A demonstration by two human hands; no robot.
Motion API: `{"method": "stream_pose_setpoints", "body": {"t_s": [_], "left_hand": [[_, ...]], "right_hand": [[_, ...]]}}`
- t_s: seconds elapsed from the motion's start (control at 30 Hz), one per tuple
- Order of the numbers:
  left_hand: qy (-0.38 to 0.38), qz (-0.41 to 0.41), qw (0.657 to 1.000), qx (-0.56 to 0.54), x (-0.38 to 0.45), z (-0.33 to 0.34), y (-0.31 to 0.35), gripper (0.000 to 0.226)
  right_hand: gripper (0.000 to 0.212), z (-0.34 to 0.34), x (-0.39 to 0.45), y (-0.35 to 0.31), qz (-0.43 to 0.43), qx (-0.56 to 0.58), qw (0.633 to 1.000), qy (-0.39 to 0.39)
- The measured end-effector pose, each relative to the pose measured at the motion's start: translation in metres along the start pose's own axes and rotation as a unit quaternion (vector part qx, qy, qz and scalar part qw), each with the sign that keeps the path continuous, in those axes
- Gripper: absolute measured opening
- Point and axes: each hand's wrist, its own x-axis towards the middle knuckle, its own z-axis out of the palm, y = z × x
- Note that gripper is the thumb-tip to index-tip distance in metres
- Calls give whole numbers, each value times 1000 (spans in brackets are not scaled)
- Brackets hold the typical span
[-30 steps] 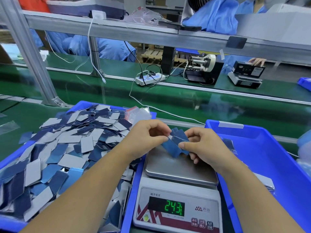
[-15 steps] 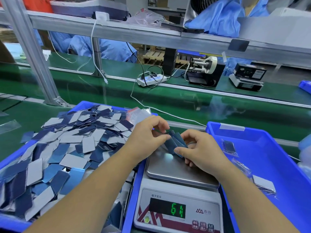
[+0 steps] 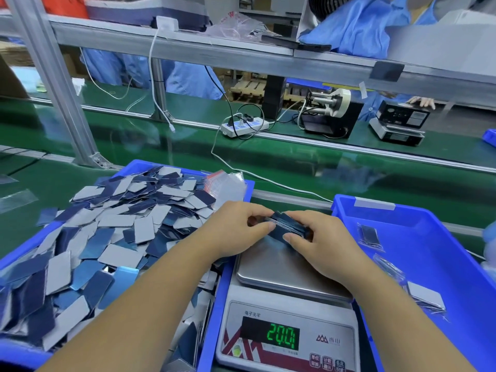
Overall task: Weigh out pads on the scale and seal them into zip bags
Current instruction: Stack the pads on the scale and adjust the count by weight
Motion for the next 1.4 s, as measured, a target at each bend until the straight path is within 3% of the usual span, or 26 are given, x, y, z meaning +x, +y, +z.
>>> {"method": "stream_pose_setpoints", "body": {"t_s": [0.17,0.67,0.83,1.03,1.4], "left_hand": [[27,-25,999,-37,2,3,1,17],[71,-79,981,-163,8,10,-2,24],[84,-104,966,-220,11,13,-4,12],[102,-114,964,-215,13,16,-5,20],[122,-172,944,-255,12,12,-1,14]], "right_hand": [[49,3,0,1,7,-63,998,-18],[46,3,-1,-2,-14,-43,999,-21],[39,7,-2,-3,-35,-31,999,-14],[32,8,-2,-1,-54,-27,998,3],[34,8,0,0,-59,22,998,-3]]}}
